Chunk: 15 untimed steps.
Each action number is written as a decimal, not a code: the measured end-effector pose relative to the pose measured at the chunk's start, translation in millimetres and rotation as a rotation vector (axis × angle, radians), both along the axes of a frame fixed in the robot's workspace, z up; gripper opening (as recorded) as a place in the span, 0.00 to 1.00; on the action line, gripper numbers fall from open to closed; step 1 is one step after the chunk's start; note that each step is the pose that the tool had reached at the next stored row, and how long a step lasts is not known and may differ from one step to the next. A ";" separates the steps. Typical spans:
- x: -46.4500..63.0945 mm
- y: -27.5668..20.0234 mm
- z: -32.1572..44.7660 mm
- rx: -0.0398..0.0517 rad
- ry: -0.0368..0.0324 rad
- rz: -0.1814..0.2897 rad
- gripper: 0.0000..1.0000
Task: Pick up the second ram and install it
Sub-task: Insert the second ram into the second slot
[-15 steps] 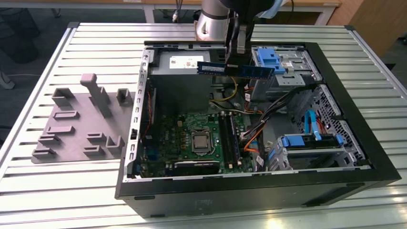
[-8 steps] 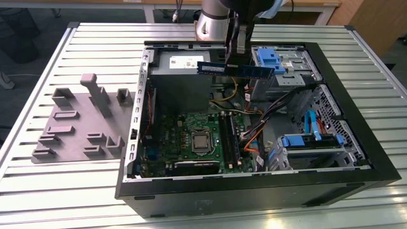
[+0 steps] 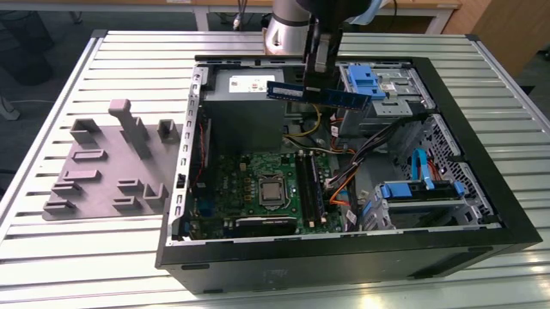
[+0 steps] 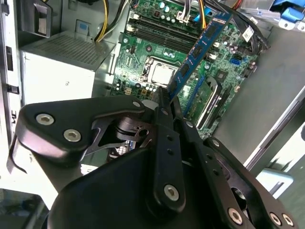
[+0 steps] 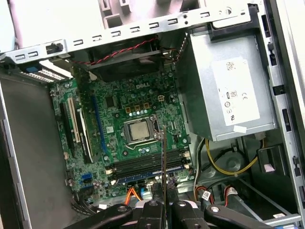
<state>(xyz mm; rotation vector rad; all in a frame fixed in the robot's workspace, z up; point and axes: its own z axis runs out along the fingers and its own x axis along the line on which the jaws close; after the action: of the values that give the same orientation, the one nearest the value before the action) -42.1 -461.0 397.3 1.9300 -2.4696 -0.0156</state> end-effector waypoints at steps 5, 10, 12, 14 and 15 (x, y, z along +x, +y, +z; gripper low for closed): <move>0.0 0.0 -0.1 0.0000 0.0000 -0.015 0.14; 0.0 0.0 -0.1 0.0000 0.0000 -0.016 0.14; 0.0 0.0 -0.1 0.0001 0.0000 -0.017 0.14; 0.0 0.0 -0.1 0.0001 0.0000 -0.017 0.14; 0.0 0.0 -0.1 0.0001 -0.0001 -0.017 0.14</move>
<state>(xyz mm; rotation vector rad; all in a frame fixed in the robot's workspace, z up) -42.1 -461.0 397.2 1.9085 -2.4864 -0.0158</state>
